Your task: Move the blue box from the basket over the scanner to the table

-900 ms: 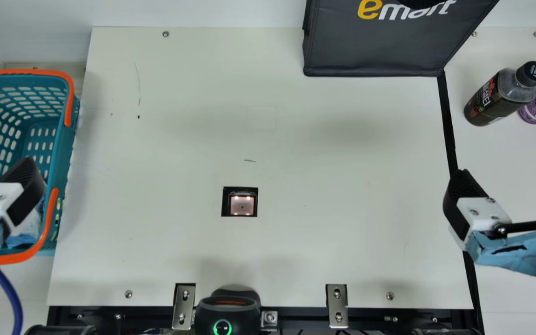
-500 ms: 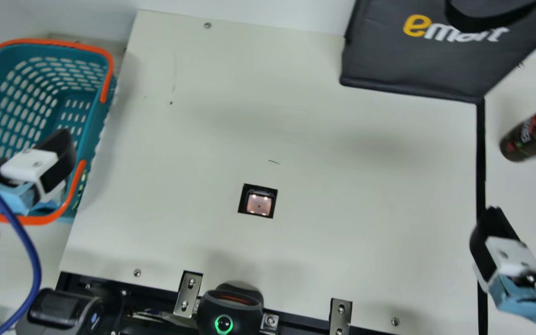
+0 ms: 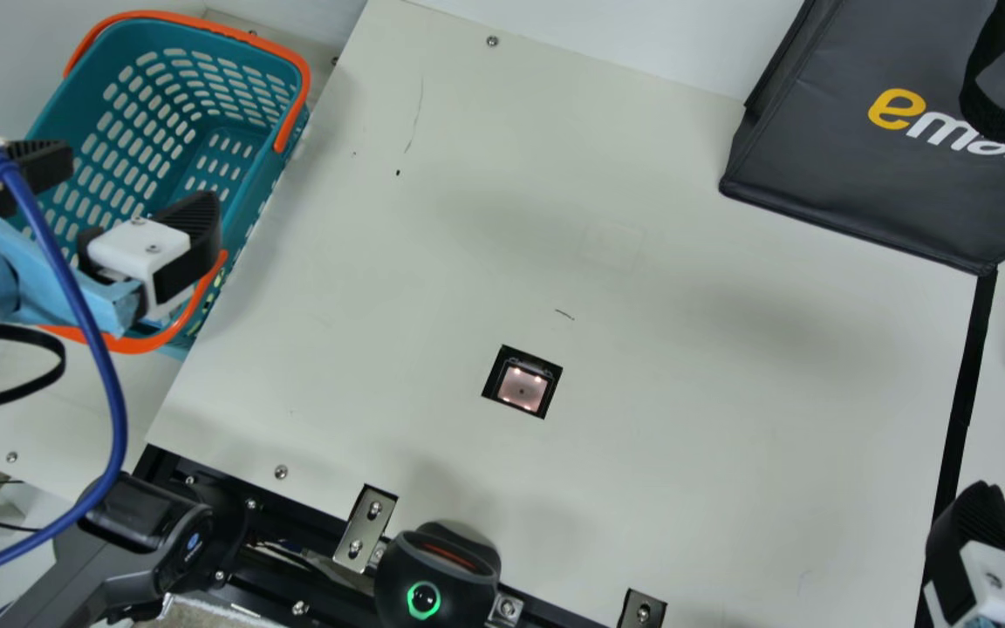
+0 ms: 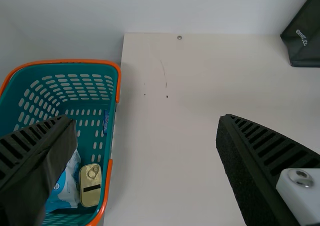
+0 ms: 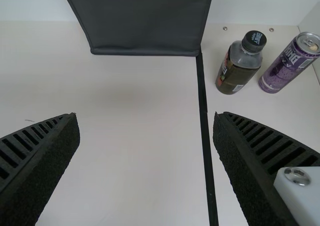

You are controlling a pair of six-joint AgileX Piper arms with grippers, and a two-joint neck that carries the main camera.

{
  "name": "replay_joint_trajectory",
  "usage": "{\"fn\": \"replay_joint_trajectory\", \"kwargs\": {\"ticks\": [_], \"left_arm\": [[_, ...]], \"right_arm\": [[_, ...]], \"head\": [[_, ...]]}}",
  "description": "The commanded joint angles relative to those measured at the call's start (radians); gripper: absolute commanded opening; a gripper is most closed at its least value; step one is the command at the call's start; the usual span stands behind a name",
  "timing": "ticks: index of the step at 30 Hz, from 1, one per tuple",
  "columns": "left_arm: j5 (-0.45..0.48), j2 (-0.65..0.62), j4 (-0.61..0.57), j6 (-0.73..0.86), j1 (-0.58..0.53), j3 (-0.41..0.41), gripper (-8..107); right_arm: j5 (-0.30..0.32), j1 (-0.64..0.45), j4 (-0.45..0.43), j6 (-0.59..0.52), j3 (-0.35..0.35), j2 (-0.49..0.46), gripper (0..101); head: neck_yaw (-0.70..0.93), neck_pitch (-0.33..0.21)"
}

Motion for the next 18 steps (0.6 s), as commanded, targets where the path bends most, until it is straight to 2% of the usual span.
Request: {"fn": "replay_joint_trajectory", "kwargs": {"ticks": [1,7,13,18], "left_arm": [[-0.001,0.002,0.001,-0.002,0.002,0.0,90],[-0.006,0.021,0.017,-0.054,0.07,-0.001,90],[-0.02,0.055,0.027,-0.104,0.199,0.003,90],[-0.044,0.095,-0.003,-0.078,0.338,0.007,90]], "right_arm": [[0.0,0.0,0.0,0.0,0.0,0.0,95],[0.0,0.0,0.0,0.0,0.0,0.0,95],[0.001,0.0,0.0,0.0,0.0,0.0,95],[0.001,0.0,0.0,0.0,0.0,0.0,95]], "head": [[0.004,-0.03],[0.004,-0.03],[0.004,-0.03],[0.004,-0.03]]}}
